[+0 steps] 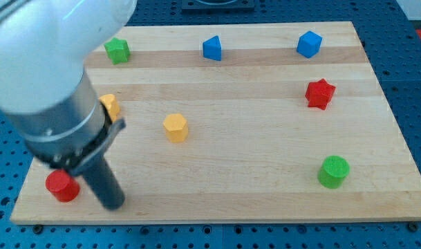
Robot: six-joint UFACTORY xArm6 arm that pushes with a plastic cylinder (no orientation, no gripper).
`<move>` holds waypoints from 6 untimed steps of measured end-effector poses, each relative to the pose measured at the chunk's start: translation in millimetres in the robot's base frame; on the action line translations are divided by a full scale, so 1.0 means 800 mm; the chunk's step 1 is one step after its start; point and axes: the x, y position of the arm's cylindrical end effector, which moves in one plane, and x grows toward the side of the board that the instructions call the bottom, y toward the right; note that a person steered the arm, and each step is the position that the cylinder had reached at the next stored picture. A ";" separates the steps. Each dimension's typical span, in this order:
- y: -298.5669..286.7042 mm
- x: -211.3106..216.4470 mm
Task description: Slightly push the red circle towards the yellow heart
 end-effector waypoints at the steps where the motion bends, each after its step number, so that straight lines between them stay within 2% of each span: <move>1: 0.000 0.007; 2: -0.010 0.007; 3: -0.076 0.007; 5: -0.093 0.006; 6: -0.093 -0.040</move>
